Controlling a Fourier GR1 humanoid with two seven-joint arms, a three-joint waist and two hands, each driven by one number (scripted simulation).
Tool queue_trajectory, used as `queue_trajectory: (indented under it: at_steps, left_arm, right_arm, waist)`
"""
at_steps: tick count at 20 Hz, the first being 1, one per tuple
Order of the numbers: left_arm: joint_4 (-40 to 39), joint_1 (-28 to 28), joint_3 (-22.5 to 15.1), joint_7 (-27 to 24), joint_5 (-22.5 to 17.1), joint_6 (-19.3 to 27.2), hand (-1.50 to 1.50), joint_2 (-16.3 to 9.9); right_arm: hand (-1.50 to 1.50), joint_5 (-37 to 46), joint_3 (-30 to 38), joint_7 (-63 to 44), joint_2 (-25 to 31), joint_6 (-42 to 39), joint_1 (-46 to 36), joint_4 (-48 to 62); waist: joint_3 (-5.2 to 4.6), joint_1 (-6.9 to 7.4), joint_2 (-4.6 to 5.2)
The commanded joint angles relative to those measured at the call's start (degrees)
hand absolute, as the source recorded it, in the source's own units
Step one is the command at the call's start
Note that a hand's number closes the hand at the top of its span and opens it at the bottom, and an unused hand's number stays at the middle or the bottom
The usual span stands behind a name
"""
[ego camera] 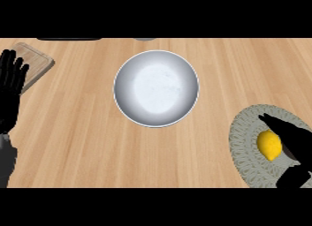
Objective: Pick the lemon from the placemat and place it in the bowl
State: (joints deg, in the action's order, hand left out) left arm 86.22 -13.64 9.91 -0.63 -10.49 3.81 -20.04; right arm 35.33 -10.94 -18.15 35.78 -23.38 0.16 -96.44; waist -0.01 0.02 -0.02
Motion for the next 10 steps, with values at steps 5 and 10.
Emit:
queue_trajectory:
  at_steps: [5,10]
  left_arm:
    - [-1.45,1.47,2.79,-2.19,-0.67,-3.53,0.00,-0.27]
    - [-3.34,-0.25,2.59,-3.87,1.67,-1.94,0.00,2.15]
  right_arm:
    - [-1.50,5.56,2.97,4.64,-3.58,1.02,-1.54,10.13]
    - [-1.50,9.49,2.86,2.94,-7.56,-0.18,-2.15,10.06]
  waist:
    - [0.02,0.09,0.04]
    - [0.01,-0.11,0.03]
